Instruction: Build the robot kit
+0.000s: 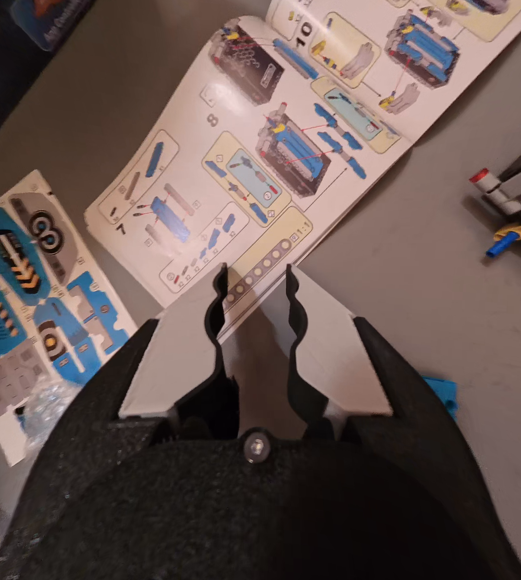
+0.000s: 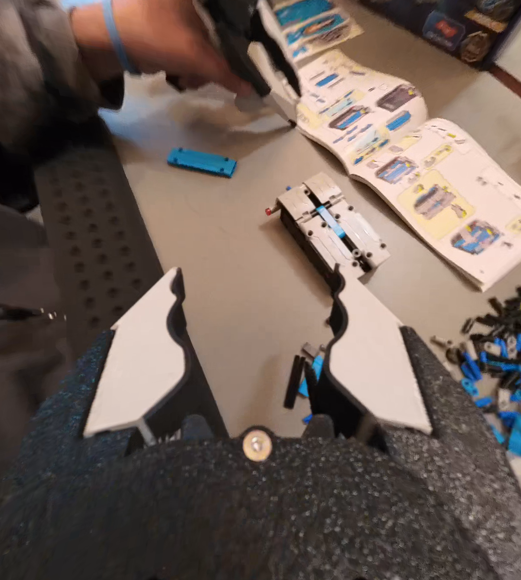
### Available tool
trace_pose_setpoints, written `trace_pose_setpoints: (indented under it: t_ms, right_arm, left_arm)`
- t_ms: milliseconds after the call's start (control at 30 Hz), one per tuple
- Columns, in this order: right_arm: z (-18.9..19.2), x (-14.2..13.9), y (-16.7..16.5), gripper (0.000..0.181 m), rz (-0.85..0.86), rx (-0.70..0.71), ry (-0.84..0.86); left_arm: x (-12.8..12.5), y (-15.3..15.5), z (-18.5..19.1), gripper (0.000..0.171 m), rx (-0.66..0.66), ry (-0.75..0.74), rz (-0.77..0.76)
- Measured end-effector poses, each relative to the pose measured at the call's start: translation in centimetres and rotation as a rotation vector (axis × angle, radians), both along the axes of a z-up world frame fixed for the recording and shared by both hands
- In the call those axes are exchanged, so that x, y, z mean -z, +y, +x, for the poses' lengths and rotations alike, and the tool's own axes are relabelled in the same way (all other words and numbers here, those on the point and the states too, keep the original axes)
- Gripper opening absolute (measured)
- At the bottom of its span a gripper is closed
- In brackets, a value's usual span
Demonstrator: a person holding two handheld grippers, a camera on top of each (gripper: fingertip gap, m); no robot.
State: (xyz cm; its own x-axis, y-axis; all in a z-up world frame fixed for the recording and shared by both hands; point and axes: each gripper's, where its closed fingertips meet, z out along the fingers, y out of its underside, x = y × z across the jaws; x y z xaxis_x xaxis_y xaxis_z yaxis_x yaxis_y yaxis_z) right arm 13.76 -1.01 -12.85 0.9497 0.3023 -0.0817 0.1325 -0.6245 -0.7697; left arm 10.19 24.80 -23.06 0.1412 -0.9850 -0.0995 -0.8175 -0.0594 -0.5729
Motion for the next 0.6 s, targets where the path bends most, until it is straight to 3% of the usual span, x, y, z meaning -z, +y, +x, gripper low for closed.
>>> trace_pose_setpoints:
  t_ms: [200,267,367,467,533,600]
  right_arm:
    - [2.9,-0.9,-1.7,0.077,0.349,0.261,0.169]
    - [4.5,-0.8,-2.3,0.077,0.386,0.325,0.159]
    - [7.3,-1.5,-3.3,0.079,0.441,0.404,0.03]
    - [9.9,-1.0,-4.2,0.071,0.457,0.483,-0.108]
    - [10.5,-0.3,-4.5,0.061,0.451,0.498,-0.097]
    - [10.5,0.0,-4.4,0.062,0.436,0.49,-0.04]
  left_arm:
    - [-0.2,1.2,0.0,0.033,-0.044,0.002,0.068]
    - [-1.1,0.8,-0.4,0.033,-0.062,-0.029,0.045]
    - [-3.8,-3.0,-1.3,0.035,-0.07,-0.153,-0.198]
    - [-6.2,-6.7,-2.6,0.039,-0.026,-0.236,-0.344]
    - [-6.5,-8.2,-3.5,0.039,-0.034,-0.263,-0.332]
    - [-6.2,-8.2,-3.9,0.039,-0.062,-0.297,-0.216]
